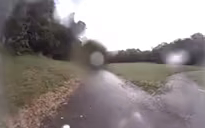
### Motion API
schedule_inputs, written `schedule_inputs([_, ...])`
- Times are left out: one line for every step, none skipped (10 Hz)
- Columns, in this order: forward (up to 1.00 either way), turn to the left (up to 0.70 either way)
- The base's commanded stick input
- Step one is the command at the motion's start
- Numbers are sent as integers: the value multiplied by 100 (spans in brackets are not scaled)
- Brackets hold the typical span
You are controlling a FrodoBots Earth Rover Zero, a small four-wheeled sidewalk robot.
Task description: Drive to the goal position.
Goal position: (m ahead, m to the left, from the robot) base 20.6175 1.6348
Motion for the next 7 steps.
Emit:
schedule_inputs([70,0])
schedule_inputs([70,0])
schedule_inputs([70,0])
schedule_inputs([70,0])
schedule_inputs([70,0])
schedule_inputs([70,0])
schedule_inputs([70,0])
